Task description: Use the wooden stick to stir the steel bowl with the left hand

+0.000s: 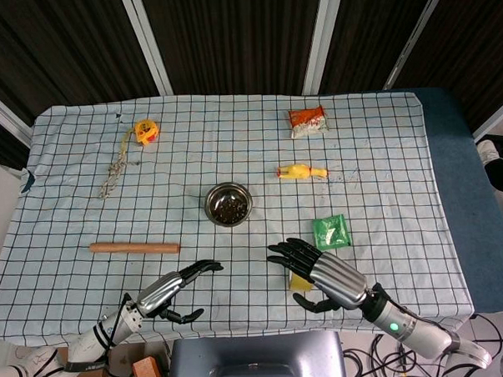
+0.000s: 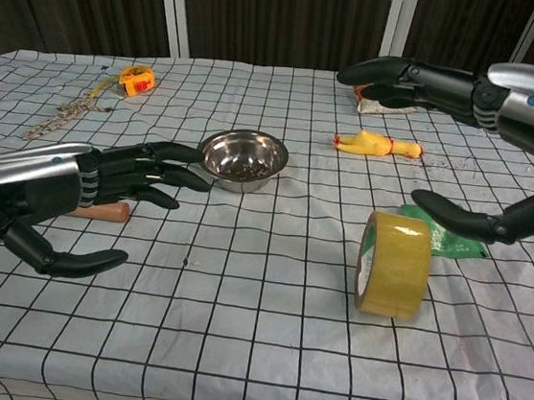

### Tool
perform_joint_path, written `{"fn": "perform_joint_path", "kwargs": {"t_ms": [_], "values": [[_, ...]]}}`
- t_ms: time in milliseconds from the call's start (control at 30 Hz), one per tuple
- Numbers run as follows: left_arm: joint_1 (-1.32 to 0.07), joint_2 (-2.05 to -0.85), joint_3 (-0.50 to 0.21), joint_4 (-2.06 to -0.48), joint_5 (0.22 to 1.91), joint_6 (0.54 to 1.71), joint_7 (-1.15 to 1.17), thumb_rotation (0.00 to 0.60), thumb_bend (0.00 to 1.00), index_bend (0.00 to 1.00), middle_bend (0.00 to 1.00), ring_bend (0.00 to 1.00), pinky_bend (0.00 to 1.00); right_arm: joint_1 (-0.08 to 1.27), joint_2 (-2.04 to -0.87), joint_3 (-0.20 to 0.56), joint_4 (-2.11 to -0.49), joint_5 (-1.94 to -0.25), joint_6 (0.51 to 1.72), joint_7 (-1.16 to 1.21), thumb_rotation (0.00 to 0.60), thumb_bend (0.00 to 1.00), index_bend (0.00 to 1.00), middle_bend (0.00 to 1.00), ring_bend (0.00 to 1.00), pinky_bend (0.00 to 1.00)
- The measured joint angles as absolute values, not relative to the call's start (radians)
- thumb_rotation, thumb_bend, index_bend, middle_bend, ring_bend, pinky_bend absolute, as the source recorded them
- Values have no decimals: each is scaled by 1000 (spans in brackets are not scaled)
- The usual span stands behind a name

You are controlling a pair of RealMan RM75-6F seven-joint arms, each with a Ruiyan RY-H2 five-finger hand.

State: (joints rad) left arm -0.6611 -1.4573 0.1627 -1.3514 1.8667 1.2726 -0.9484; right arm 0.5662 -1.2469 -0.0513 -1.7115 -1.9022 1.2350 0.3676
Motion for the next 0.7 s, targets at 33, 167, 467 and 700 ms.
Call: {"fn": "perform_joint_path", "kwargs": {"t_ms": [33, 167, 467, 700], "values": [[-663, -1457, 165, -1350, 1866, 1272, -949, 600, 384, 0, 111, 29, 130, 566, -1247, -52, -1711, -1902, 1237, 364, 600, 431, 0, 0, 0, 0], [-668, -1458, 170, -1345, 1862, 1268, -951, 600, 385, 0, 110, 28, 130, 567, -1244, -53, -1714, -1900, 1248, 354, 600, 431, 0, 0, 0, 0], [-652, -1458, 155, -1325, 1812, 1279, -900, 600, 374, 0, 121, 18, 86, 568, -1235, -55, -1700, -1888, 1266, 357, 600, 431, 0, 0, 0, 0], [-597, -1472, 95, -1272, 1693, 1287, -620, 600, 345, 199, 325, 66, 74, 496, -1202, -62, -1648, -1859, 1340, 237, 600, 429, 0, 0, 0, 0]]}}
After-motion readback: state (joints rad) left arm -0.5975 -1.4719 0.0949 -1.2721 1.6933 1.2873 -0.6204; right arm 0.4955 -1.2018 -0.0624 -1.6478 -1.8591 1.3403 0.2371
